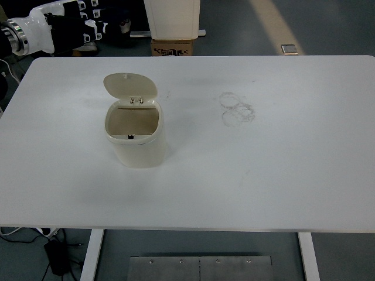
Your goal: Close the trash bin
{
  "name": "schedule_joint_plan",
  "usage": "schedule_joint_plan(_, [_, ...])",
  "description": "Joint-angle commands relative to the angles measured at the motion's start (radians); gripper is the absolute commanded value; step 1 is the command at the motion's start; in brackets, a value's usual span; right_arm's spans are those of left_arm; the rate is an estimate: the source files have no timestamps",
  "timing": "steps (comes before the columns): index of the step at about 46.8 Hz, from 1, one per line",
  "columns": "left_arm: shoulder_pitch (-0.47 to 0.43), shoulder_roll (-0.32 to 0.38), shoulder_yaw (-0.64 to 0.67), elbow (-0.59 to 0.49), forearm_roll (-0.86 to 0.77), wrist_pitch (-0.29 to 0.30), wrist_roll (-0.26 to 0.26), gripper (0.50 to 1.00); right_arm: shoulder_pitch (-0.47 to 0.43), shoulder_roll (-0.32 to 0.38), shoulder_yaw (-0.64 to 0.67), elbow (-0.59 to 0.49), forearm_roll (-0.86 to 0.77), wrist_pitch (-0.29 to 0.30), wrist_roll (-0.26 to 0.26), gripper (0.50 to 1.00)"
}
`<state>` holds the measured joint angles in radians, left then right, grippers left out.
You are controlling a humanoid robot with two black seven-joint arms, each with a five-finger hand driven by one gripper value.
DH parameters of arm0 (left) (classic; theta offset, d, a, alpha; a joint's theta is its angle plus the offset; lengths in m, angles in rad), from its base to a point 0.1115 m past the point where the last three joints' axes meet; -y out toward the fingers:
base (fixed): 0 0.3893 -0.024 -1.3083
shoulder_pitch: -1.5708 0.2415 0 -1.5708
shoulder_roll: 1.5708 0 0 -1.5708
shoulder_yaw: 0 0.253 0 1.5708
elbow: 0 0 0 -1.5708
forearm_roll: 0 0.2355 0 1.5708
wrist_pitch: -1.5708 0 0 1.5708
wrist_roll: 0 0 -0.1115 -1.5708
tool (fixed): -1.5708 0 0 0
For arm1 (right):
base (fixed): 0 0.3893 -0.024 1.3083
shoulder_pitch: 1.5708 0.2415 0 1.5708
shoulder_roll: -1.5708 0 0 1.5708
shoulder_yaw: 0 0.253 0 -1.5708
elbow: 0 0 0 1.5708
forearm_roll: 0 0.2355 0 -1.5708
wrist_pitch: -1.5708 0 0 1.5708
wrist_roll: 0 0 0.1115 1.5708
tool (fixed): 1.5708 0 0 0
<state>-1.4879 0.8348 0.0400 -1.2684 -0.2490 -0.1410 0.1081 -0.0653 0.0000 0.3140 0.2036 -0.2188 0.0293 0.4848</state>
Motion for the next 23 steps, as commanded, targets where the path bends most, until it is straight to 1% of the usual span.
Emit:
schedule_joint_plan(1, [-0.034, 0.0, 0.047, -0.022, 0.031, -0.003, 0.012, 1.0, 0.001, 0.0, -0.001, 0.0, -0.001, 0.0, 0.0, 0.991])
schedule_joint_plan(7, [-0.084, -0.009, 0.126, -0.036, 0.106, -0.023, 0.013, 1.0, 0.001, 0.0, 0.001, 0.0, 0.001, 0.0, 0.0, 0.991])
schedule_joint_plan(12, [-0.109, -0.016, 0.167, -0.037, 0.139, -0.041, 0.015, 1.0, 0.001, 0.0, 0.001, -0.001, -0.001, 0.0, 0.0, 0.991])
schedule_joint_plan(17, [-0.138, -0.025, 0.201, -0.058, 0.148, -0.045, 0.015, 1.0, 0.001, 0.0, 0.0, 0.0, -0.001, 0.0, 0.0, 0.991])
schedule_joint_plan(23, [-0.189, -0.029, 0.256, -0.111, 0.149, -0.046, 0.042, 1.0, 0.001, 0.0, -0.001, 0.0, -0.001, 0.001, 0.0, 0.991])
